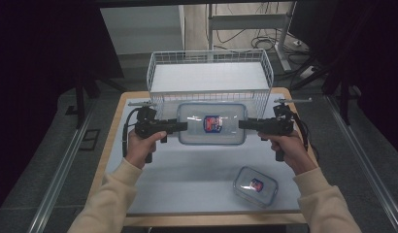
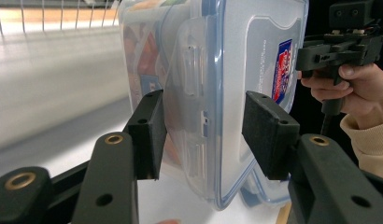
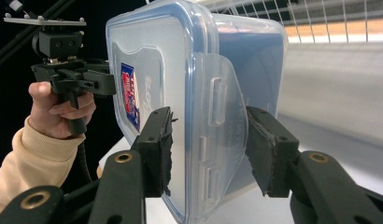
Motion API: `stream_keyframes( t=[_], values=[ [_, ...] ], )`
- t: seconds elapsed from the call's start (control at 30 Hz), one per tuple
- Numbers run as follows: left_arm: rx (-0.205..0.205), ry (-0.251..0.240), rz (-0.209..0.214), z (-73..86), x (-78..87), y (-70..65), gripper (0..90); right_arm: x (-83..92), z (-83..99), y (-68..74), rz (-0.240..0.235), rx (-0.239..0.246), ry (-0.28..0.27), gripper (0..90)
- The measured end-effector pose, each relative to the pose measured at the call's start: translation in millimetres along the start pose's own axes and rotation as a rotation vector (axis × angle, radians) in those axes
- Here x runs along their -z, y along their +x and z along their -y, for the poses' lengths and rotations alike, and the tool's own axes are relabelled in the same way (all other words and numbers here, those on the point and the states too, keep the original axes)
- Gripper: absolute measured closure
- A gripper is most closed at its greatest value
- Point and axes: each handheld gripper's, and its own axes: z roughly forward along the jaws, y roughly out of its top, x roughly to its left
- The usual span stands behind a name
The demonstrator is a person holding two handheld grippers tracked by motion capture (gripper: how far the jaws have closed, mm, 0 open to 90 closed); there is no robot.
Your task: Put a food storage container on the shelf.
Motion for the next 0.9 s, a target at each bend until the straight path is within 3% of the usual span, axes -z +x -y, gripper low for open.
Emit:
stream_keyframes(
  t=[0.5, 0.9],
  values=[
    [-0.052, -0.039, -0.02, -43.5, 17.3, -8.4, 50.6, 3.7, -46.6, 17.6, 0.006, 0.073, -0.057, 52.7],
    [-0.064, -0.063, -0.017, -73.6, 18.1, 0.0, 50.5, 1.6, -80.0, 22.7, 0.034, 0.101, -0.082, 51.9]
  ],
)
